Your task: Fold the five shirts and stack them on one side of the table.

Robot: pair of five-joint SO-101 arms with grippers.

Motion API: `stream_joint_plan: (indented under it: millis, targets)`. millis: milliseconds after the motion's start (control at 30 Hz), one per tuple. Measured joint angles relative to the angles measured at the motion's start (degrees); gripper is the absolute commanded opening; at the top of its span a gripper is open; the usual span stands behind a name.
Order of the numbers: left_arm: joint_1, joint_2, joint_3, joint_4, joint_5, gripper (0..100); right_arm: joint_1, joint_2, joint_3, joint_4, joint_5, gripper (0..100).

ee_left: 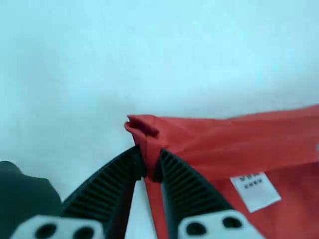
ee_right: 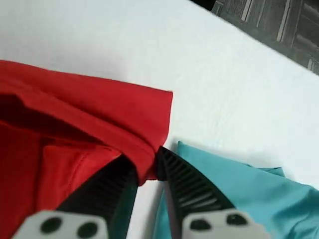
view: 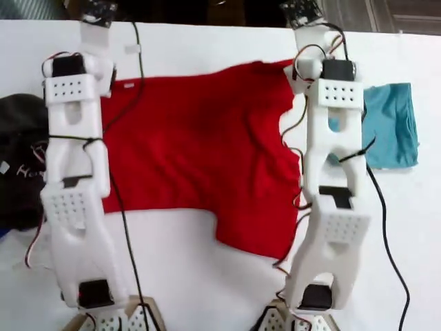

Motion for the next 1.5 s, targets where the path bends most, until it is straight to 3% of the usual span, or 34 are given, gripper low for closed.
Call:
stream_joint_plan:
  millis: [367, 600, 833, 1067, 1267, 1500]
  targets:
    - [0.53, 10.2, -25.58, 24.7, -2.02, 3, 0.0, 1.14, -13.27, 19.34, 0.0, 1.9]
    - [0.7, 10.29, -28.75, 27.96, -2.46, 3, 0.09, 1.14, -18.55, 27.43, 0.0, 2.0]
    - [0.7, 1.14, -12.22, 27.96, -0.53, 3, 0.09, 1.05, -20.22, 31.47, -2.99, 2.0]
    - [0.62, -12.13, 6.68, 27.96, -0.26, 3, -2.02, -10.9, -7.03, 31.47, -3.69, 2.0]
    - [0.0, -23.03, 21.27, 27.34, -0.26, 3, -2.73, -26.02, 12.22, 28.92, -3.69, 2.0]
    - [-0.97, -35.25, 44.57, 16.09, -2.2, 3, -1.05, -44.92, 47.3, 11.87, -1.58, 1.9]
